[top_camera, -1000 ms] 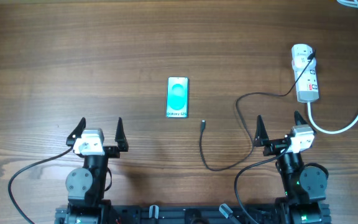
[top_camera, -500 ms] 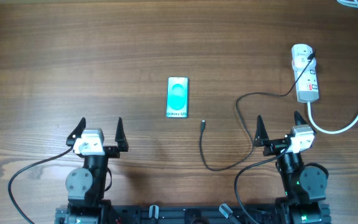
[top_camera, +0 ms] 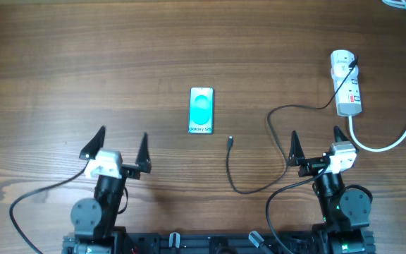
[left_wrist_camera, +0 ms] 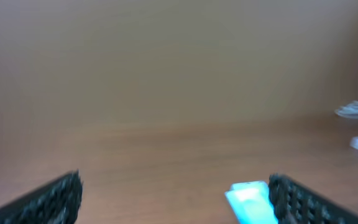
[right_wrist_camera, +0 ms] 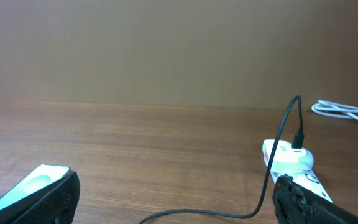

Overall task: Plug charger to phone and switch on socket
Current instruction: 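Move the left gripper over the Galaxy S25 phone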

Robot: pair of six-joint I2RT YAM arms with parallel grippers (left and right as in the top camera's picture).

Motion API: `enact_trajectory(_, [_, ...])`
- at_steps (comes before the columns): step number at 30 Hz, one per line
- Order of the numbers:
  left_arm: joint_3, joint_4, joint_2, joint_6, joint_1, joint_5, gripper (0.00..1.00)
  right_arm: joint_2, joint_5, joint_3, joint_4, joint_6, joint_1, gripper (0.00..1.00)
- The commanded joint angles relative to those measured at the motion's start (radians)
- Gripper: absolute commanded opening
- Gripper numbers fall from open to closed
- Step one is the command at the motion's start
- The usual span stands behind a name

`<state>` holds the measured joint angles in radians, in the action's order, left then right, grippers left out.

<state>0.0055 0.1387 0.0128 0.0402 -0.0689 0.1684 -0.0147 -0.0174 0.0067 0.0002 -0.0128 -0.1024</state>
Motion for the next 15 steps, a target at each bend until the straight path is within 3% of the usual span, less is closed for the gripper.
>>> enact_trajectory(1, [0.006, 0.266, -0.01, -0.139, 0.008, 0.229, 1.0, 0.01, 0.017, -0.002, 0.006, 0.01, 0.005, 1.0])
enact_trajectory(4, [0.06, 0.357, -0.003, -0.225, 0.008, 0.193, 1.0, 0.01, 0.017, -0.002, 0.006, 0.01, 0.005, 1.0])
enact_trajectory(8, [0.254, 0.276, 0.089, -0.228, 0.008, 0.194, 1.0, 0.01, 0.017, -0.002, 0.005, 0.01, 0.005, 1.0])
enact_trajectory(13, [0.686, -0.089, 0.405, -0.227, 0.008, 0.217, 1.0, 0.01, 0.017, -0.002, 0.006, 0.011, 0.005, 1.0])
enact_trajectory(15, [0.896, -0.332, 0.561, -0.206, 0.008, 0.217, 1.0, 0.01, 0.017, -0.002, 0.006, 0.01, 0.005, 1.0])
